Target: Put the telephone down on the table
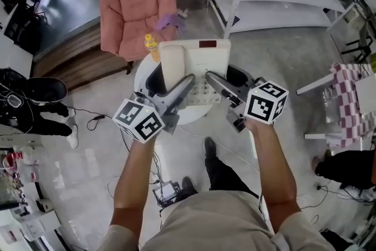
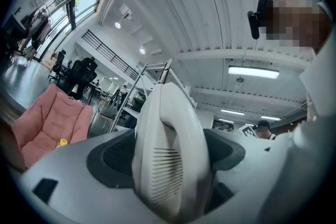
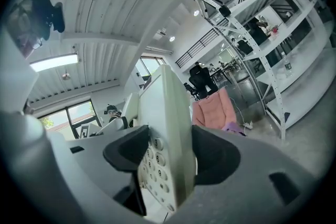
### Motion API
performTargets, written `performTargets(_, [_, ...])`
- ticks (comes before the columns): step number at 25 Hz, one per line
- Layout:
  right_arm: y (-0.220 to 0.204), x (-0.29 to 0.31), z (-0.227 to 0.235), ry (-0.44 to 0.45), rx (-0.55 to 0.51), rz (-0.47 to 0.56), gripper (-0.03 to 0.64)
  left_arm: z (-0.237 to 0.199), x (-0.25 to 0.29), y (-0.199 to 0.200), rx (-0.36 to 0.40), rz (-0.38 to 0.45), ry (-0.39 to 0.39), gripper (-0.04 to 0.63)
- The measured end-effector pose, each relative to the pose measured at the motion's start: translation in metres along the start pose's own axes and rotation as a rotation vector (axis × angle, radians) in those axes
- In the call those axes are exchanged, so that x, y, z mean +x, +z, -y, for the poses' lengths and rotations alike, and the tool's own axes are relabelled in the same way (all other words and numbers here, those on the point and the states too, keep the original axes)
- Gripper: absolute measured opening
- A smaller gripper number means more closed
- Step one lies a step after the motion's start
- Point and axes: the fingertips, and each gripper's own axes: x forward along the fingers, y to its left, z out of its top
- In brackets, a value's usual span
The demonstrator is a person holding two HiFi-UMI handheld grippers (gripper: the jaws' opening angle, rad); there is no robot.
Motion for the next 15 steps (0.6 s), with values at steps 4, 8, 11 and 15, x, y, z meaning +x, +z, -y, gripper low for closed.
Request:
performTargets(4, [-0.014, 0.004, 0.035, -0.014, 0.037, -0.018, 0.245, -0.018, 0.022, -0.030, -0.034, -0.009, -0.005, 0.402])
performTargets(8, [-0.033, 0.010, 0.071, -0.032, 0.076, -0.043, 0.245, -0.038, 0.040, -0.063, -0.071, -0.053, 0.009, 0.402])
performTargets(11, [-0.049, 0.015, 0.096, -0.043, 0.103, -0.064, 0.245, -0.053, 0.050, -0.089, -0.097, -0.083, 0.021, 0.402])
performTargets(15, [-0.071, 0.025, 0.127, -0.058, 0.139, -0.092, 0.245, -0.075, 0.062, -0.121, -0.135, -0.122, 0.044, 0.402])
